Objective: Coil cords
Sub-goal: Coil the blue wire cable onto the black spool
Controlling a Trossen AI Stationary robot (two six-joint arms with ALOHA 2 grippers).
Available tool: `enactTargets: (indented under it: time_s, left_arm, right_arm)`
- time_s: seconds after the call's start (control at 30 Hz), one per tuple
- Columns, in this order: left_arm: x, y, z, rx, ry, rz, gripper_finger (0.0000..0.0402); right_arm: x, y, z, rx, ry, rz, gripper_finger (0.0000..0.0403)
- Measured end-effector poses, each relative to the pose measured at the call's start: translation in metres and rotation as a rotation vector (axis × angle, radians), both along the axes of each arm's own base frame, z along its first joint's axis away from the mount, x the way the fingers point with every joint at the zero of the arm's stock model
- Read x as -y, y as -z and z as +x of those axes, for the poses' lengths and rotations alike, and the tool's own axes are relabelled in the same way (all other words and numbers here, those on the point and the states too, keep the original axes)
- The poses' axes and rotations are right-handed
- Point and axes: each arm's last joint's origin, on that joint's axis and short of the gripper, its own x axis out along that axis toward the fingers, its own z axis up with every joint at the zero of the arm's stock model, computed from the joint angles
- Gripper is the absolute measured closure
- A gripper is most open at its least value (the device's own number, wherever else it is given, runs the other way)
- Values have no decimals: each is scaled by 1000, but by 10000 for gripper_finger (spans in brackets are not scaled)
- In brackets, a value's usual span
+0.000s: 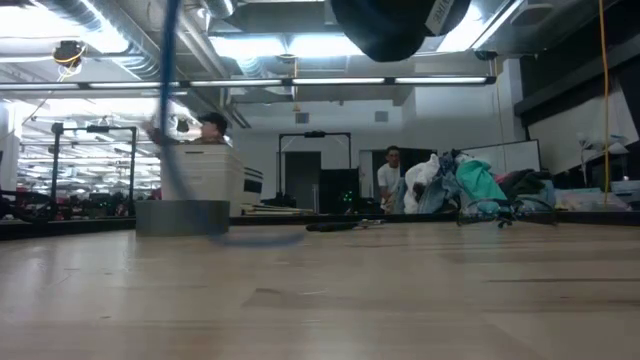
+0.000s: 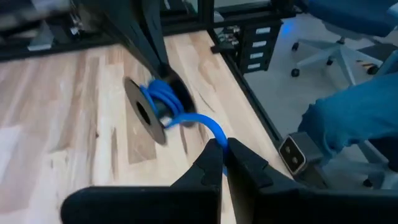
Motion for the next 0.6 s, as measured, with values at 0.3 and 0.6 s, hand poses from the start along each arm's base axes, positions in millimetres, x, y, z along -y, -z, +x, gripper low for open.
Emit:
enactTargets:
  time_s: [0.3, 0.6]
  left_arm:
    - [0, -20, 6, 124, 10, 233, 401]
    - [-2, -22, 7, 181, 107, 477, 401]
  right_arm:
    - [-6, -5, 4, 61, -107, 76, 402]
    - [-9, -9, 5, 95, -175, 123, 402]
